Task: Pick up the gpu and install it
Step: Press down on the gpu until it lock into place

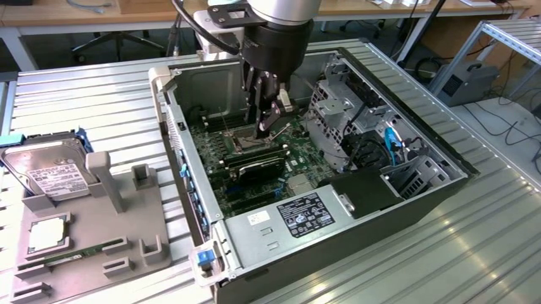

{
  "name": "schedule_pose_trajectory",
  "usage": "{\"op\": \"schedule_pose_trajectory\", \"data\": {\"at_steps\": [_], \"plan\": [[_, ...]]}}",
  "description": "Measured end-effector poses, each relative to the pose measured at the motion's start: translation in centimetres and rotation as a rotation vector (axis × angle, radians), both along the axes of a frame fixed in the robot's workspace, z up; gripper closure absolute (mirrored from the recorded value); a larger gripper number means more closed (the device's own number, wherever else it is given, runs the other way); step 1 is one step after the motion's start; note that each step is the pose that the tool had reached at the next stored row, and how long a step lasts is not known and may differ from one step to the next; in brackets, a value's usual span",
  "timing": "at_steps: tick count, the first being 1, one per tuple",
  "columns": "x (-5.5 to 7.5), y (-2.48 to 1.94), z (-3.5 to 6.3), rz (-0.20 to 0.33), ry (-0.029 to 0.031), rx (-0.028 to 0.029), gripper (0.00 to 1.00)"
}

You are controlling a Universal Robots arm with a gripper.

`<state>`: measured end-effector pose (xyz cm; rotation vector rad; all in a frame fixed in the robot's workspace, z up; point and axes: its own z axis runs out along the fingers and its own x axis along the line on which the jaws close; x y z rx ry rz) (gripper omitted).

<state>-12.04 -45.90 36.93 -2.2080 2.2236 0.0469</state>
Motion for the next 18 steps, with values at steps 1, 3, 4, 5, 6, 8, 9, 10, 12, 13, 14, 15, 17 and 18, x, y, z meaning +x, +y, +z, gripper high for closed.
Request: {"op": "schedule_pose_trajectory", "data": {"at_steps": [1, 3, 4, 5, 6, 8, 9, 10, 12, 13, 14, 15, 17, 18], "plan": [[0.0, 0.0, 0.0, 0.0, 0.0, 0.0, 0.6], [0.0, 0.0, 0.0, 0.0, 0.0, 0.0, 0.6], [0.0, 0.0, 0.0, 0.0, 0.0, 0.0, 0.6], [0.0, 0.0, 0.0, 0.0, 0.0, 0.0, 0.6], [0.0, 0.0, 0.0, 0.0, 0.0, 0.0001, 0.6], [0.0, 0.0, 0.0, 0.0, 0.0, 0.0, 0.68], [0.0, 0.0, 0.0, 0.0, 0.0, 0.0, 0.75], [0.0, 0.0, 0.0, 0.0, 0.0, 0.0, 0.8], [0.0, 0.0, 0.0, 0.0, 0.0, 0.0001, 0.89], [0.0, 0.0, 0.0, 0.0, 0.0, 0.0, 0.89], [0.0, 0.0, 0.0, 0.0, 0.0, -0.0001, 0.89], [0.2, 0.03, 0.02, 0.0, 0.0003, -0.0003, 0.89], [1.0, 0.05, 0.0, 0.0, 0.0, 0.0, 0.89], [1.2, 0.05, 0.0, 0.0, 0.0001, -0.0001, 0.89]]}}
